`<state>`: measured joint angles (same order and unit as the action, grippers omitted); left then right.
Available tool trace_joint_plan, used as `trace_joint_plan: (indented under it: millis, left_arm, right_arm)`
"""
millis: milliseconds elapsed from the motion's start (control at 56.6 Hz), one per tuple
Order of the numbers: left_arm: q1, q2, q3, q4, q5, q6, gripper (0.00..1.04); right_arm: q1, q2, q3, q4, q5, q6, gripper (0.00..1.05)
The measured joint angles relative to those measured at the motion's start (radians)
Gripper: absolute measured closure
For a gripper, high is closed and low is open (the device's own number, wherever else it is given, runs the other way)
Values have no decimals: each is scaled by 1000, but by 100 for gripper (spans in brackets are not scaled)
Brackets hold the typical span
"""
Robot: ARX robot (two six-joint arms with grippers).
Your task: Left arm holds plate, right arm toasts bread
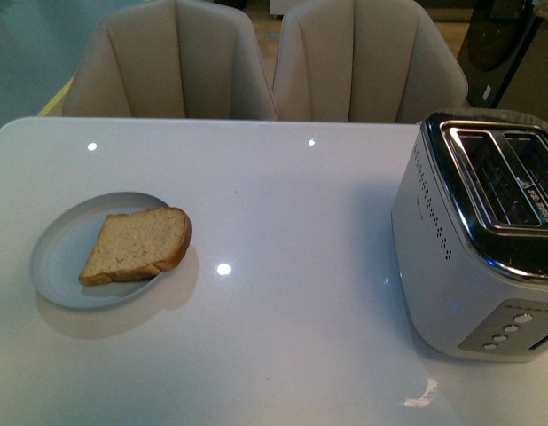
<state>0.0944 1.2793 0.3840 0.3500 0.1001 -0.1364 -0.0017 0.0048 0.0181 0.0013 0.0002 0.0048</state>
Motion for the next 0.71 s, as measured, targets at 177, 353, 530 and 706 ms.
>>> trace_joint_plan:
  millis: [177,353,530,706]
  left_arm:
    - [58,410,140,185,1,24,7]
    - [106,645,230,254,-4,96,7]
    - [130,808,311,283,2,128,7]
    - [127,935,400,285,0,133,7]
  right_arm:
    - [0,0,0,0,0,0,9]
    - [0,0,0,0,0,0,9]
    - [0,0,0,0,0,0,9]
    - [0,0,0,0,0,0,9]
